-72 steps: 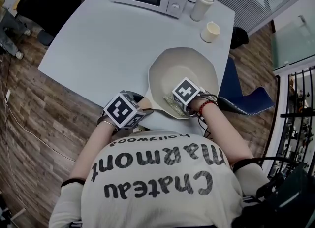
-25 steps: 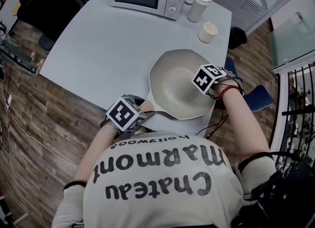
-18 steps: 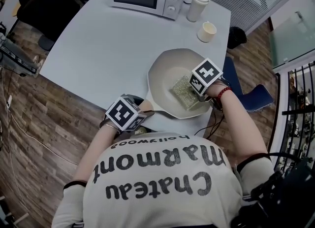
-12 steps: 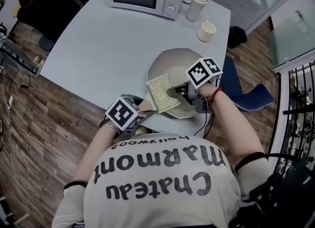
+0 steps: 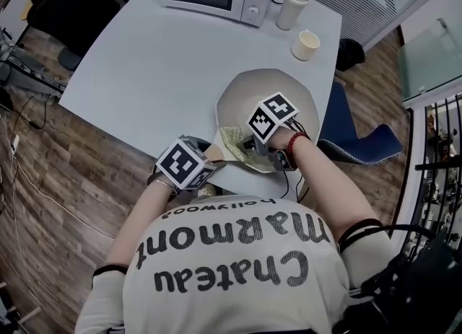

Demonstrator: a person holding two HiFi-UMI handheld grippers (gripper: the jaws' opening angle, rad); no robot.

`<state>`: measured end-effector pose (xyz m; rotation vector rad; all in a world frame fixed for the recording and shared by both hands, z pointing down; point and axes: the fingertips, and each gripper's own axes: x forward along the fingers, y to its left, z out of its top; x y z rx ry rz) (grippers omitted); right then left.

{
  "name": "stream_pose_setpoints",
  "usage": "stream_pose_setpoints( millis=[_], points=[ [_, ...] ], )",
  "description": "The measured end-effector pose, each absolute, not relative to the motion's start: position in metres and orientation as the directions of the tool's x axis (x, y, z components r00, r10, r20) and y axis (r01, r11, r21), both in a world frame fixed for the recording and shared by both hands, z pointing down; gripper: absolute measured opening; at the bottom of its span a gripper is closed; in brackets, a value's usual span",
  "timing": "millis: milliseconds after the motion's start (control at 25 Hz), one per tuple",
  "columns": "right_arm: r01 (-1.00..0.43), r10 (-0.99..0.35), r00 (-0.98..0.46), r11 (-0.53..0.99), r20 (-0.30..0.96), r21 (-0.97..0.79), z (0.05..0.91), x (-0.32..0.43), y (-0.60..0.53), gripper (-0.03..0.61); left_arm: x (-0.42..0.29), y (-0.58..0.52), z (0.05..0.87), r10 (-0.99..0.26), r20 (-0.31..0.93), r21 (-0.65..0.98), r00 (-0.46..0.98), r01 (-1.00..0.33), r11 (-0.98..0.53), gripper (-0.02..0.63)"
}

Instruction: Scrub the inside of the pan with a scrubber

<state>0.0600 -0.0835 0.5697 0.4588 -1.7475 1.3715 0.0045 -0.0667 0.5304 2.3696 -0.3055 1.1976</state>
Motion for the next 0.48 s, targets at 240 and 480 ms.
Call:
stream_pose_setpoints(
  millis=[240,480],
  points=[
    [-0.731,0.303,-0.376,0.484,0.876,-0.481,0.587,0.082,-0.064,0.066,-0.002,-0.066,0.537,-0.007,0.820,0.288,0.572,-0.425,-0.858,0.235],
    [-0.723,0.311,-0.304,0.540,0.900,-0.431,0.590,0.098,-0.056,0.066,-0.003,-0.069,0.533,-0.011,0.824,0.275,0.566,-0.419,-0.865,0.233]
  ],
)
